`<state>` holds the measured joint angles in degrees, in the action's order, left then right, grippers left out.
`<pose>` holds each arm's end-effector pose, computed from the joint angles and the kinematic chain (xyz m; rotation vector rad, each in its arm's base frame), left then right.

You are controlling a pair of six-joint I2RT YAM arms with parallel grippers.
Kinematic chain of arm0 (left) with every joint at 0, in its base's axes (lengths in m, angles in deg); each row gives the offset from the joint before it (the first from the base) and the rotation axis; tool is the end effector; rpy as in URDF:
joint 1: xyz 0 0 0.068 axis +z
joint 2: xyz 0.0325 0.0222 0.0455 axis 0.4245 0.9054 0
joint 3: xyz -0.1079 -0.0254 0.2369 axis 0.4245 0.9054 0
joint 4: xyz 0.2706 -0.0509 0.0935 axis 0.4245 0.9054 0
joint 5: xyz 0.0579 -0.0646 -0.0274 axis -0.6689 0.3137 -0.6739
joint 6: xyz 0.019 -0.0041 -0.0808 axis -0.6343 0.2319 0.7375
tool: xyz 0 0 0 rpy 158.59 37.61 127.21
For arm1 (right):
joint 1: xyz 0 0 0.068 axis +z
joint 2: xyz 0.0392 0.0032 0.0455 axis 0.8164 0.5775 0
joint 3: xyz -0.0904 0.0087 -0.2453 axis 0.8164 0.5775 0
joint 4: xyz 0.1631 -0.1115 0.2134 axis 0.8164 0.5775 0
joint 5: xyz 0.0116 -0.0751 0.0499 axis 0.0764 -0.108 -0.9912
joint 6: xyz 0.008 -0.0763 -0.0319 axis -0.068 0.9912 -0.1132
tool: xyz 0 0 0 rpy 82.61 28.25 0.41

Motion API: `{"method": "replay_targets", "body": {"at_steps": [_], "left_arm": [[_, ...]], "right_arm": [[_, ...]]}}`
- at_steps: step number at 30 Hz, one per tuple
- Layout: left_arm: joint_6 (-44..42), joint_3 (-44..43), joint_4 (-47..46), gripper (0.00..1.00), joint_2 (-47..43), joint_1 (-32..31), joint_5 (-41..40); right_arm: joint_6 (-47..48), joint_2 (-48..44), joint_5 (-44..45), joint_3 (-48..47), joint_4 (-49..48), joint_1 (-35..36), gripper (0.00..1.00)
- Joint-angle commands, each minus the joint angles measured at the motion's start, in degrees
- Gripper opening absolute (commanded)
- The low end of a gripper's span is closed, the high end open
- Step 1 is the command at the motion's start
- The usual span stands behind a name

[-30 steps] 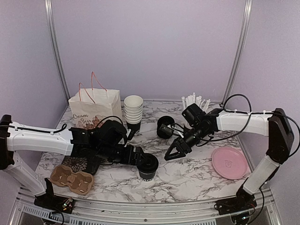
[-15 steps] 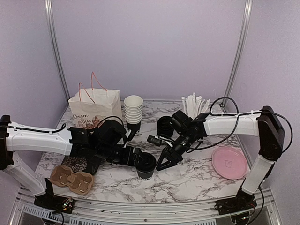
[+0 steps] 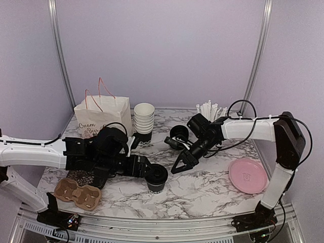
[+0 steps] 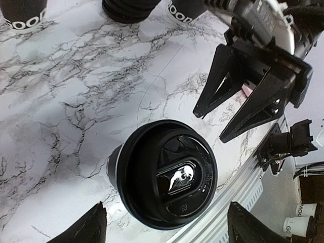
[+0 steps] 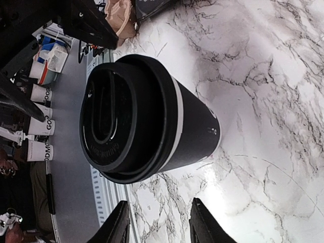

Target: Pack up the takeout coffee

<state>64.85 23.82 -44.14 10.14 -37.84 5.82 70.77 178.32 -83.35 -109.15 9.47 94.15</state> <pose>0.1636 -0.3273 0.2015 0.4432 2.3997 -0.9940 0.2540 0.2830 0.1511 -1.3967 2.3267 1.3938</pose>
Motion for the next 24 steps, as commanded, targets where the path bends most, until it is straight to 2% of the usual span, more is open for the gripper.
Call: {"method": "replay_targets", "body": {"at_steps": [1, 4, 10, 18, 24], "left_arm": [[5.3, 2.7, 2.1, 0.82, -7.1, 0.5, -8.2], [10.1, 6.2, 0.7, 0.75, -10.0, 3.2, -7.3], [10.4, 7.2, -5.2, 0.64, -6.7, 5.3, 0.7], [9.9, 6.9, -9.7, 0.57, -1.5, 5.3, 6.3], [9.8, 6.9, -10.0, 0.52, 0.1, 5.3, 7.1]], "right_arm": [[-2.6, 0.3, -3.5, -1.0, 0.0, 0.1, 0.43], [-5.3, 1.7, -7.1, -0.8, -1.0, 0.1, 0.49], [-7.5, 5.4, -10.8, -1.7, -1.3, 0.1, 0.49], [-7.9, 6.1, -11.7, -1.3, -1.6, 0.2, 0.48], [-8.1, 6.7, -12.2, -1.6, -2.0, 0.3, 0.47]]}}
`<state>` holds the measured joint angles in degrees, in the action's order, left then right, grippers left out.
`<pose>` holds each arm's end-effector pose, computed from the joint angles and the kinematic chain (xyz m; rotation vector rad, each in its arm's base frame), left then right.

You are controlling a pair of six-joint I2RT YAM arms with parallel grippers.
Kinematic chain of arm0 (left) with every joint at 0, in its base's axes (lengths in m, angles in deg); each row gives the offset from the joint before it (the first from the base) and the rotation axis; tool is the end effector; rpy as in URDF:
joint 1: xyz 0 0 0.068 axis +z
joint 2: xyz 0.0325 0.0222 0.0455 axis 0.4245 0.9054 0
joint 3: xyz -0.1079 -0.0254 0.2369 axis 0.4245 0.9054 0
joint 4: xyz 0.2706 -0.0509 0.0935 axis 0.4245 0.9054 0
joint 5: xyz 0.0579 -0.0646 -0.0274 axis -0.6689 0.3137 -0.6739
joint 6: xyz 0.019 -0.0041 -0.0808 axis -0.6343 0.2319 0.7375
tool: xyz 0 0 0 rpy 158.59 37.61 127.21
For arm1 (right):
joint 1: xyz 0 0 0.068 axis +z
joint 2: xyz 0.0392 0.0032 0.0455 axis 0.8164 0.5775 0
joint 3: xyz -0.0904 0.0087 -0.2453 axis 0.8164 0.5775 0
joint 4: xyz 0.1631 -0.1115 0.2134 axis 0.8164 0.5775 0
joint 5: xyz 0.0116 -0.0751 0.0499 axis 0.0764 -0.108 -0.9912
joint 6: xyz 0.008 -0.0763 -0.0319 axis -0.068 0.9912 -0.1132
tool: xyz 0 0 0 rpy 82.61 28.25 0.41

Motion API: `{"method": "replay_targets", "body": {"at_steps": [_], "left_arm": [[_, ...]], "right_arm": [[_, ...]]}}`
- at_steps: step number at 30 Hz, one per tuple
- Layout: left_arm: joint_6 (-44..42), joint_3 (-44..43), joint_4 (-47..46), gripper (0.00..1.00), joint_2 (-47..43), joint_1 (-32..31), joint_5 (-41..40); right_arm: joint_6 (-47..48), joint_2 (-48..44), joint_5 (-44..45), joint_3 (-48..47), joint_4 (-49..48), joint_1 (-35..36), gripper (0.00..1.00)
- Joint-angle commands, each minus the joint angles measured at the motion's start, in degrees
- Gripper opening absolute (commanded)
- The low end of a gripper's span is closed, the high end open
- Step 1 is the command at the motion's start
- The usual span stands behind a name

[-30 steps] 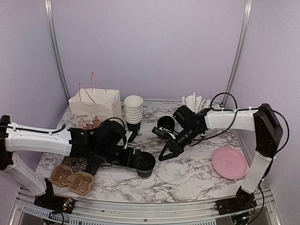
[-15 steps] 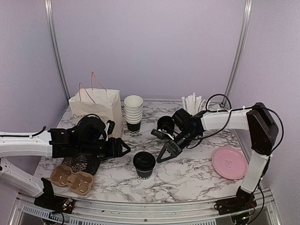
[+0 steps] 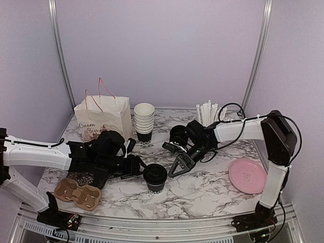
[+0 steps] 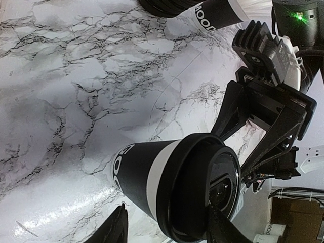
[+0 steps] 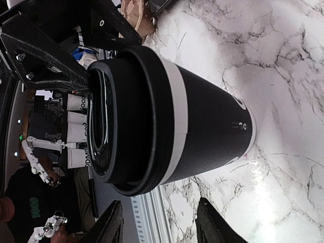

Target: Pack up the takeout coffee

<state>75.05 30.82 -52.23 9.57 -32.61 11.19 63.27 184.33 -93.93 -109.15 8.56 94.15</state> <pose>0.1817 -0.3061 0.1747 0.1790 2.4684 -1.1393 0.2503 0.2892 0.1251 1.1650 -2.3074 -1.5969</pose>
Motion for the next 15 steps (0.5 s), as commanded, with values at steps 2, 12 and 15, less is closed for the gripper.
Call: {"method": "replay_targets", "body": {"at_steps": [2, 12, 15], "left_arm": [[-0.3, 0.1, -1.9, 0.51, 0.9, 0.1, 1.8], [-1.1, 0.9, 0.1, 0.68, -5.9, 0.2, -4.6], [-0.2, 2.0, 0.4, 0.63, -6.1, 0.7, -4.7]], "right_arm": [[-0.7, 1.2, -1.9, -1.9, -1.0, 0.4, 0.45], [-0.9, 1.2, -1.8, -2.1, -1.0, 0.6, 0.48], [-1.1, 1.5, -2.0, -2.3, -1.0, 0.6, 0.49]]}}
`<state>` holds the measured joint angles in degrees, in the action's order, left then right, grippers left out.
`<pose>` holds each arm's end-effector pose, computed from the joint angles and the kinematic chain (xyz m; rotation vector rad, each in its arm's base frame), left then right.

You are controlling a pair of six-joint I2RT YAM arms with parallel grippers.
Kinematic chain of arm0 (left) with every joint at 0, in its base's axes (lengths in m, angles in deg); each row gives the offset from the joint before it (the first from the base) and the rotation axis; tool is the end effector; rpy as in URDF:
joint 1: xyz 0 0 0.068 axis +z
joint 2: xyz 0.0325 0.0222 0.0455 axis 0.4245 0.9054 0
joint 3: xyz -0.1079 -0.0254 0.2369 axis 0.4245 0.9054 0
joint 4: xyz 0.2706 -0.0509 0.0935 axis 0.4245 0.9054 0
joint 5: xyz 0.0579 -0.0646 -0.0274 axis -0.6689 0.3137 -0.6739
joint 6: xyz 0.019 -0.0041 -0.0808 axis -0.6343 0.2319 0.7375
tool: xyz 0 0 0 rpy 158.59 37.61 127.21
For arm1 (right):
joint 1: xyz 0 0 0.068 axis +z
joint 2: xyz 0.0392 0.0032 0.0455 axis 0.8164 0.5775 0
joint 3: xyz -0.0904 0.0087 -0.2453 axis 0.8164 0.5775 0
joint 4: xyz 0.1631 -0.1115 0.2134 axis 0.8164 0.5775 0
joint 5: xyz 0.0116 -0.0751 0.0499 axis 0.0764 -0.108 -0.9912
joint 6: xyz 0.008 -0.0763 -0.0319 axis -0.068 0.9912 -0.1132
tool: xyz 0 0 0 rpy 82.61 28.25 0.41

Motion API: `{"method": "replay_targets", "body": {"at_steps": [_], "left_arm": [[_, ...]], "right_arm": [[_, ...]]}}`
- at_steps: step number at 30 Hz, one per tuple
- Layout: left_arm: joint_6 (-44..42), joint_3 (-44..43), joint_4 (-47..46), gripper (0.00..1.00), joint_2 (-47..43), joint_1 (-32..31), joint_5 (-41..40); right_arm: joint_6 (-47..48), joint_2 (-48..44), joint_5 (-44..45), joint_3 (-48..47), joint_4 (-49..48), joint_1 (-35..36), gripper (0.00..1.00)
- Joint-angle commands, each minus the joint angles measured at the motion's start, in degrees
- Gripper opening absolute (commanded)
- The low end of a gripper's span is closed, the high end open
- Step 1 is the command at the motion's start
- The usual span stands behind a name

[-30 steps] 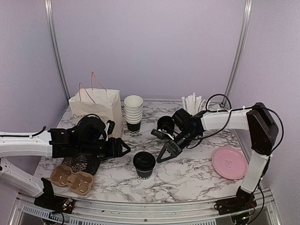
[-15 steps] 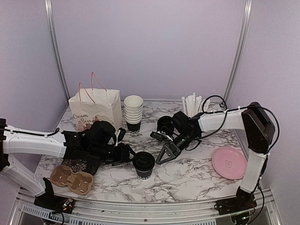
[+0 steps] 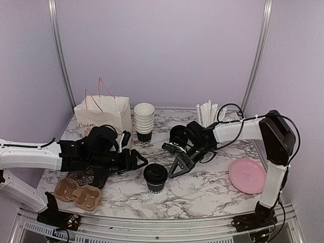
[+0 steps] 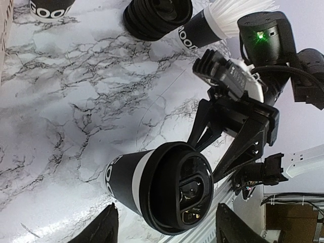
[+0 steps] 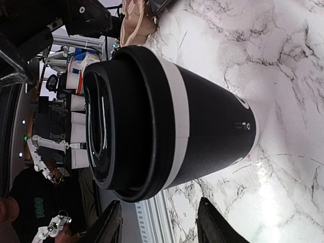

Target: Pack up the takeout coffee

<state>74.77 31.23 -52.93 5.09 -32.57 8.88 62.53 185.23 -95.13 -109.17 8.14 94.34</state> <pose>0.1813 -0.2996 0.1993 0.1583 2.3693 -1.1695 0.2494 0.2910 0.1211 1.1377 -2.2849 -1.6078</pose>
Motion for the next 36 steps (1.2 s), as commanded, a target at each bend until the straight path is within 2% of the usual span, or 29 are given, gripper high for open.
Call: {"method": "replay_targets", "body": {"at_steps": [1, 6, 25, 30, 36], "left_arm": [[0.3, 1.8, 0.9, 0.61, -1.1, 0.9, -1.7], [0.3, 1.5, -0.8, 0.51, 1.7, 1.0, 1.0], [-0.2, 1.8, -3.6, 0.35, 8.2, 1.7, 5.9], [0.6, 2.8, -1.8, 0.3, 10.1, 2.4, 7.5], [3.1, 7.5, 0.3, 0.24, 14.3, 3.6, 11.5]], "right_arm": [[-0.4, 0.7, -0.9, -2.3, -0.6, 0.5, 0.5], [-0.7, 1.2, -0.9, -2.9, -0.6, 0.4, 0.49], [-1.5, 4.7, -1.4, -4.5, -0.4, 1.2, 0.34], [-2.6, 5.7, 4.9, -4.3, -0.3, 1.2, 0.29], [-3.7, 9.6, 22.5, -3.3, 1.3, 1.1, 0.19]]}}
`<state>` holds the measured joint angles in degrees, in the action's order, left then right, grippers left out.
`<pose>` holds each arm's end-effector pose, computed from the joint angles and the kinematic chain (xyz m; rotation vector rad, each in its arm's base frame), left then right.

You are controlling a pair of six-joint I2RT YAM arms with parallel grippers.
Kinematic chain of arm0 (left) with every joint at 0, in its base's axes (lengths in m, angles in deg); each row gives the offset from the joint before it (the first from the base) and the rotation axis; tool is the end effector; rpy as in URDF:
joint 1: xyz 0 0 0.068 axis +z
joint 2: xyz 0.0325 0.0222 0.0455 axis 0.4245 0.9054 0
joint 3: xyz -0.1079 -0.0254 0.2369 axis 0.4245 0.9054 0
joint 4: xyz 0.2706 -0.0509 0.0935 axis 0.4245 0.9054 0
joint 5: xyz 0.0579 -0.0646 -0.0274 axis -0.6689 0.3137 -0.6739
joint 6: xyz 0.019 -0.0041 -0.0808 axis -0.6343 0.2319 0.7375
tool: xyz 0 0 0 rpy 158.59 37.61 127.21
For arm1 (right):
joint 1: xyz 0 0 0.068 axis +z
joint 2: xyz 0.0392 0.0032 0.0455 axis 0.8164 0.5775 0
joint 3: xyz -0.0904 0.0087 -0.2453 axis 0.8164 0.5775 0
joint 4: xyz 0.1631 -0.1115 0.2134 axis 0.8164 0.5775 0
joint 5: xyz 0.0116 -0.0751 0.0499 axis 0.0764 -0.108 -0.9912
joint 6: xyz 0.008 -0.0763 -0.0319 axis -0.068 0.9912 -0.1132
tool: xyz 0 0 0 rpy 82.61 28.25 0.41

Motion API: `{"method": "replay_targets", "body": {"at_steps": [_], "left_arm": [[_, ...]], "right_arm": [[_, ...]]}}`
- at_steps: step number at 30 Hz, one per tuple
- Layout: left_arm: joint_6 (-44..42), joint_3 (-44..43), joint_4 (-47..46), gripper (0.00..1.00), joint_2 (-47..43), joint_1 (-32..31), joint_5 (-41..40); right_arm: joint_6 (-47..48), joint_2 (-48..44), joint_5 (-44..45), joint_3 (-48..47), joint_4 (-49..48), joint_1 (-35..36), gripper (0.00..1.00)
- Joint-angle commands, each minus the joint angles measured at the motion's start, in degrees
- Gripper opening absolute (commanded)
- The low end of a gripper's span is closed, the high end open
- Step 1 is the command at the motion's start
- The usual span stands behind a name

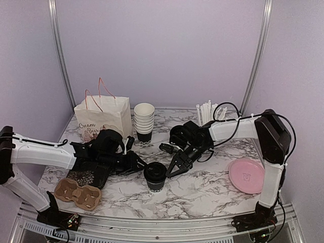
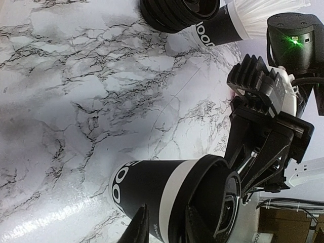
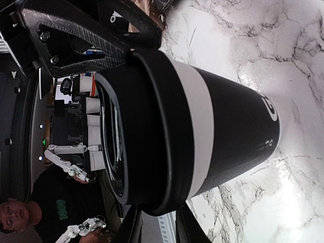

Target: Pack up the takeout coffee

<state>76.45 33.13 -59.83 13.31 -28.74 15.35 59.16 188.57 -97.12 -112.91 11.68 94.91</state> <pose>0.2010 -0.3007 0.1537 0.1156 2.4635 -1.2085 0.2524 0.2998 0.1187 1.0092 -2.2447 -1.5787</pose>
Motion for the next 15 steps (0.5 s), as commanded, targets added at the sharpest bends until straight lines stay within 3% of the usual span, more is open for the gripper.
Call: {"method": "replay_targets", "body": {"at_steps": [1, 9, 15], "left_arm": [[1.7, 6.6, 7.1, 0.23, 7.0, -0.1, 5.5], [3.4, 13.6, 5.7, 0.18, 12.4, 0.4, 11.4], [0.6, 11.7, 10.8, 0.16, 11.7, 0.3, 11.9]], "right_arm": [[-0.2, 7.1, 25.5, 0.3, -2.0, 0.5, 0.19], [1.7, 9.6, 36.9, -0.1, -1.9, 5.0, 0.15], [2.6, 9.3, 44.3, -1.4, -1.6, 4.2, 0.13]]}}
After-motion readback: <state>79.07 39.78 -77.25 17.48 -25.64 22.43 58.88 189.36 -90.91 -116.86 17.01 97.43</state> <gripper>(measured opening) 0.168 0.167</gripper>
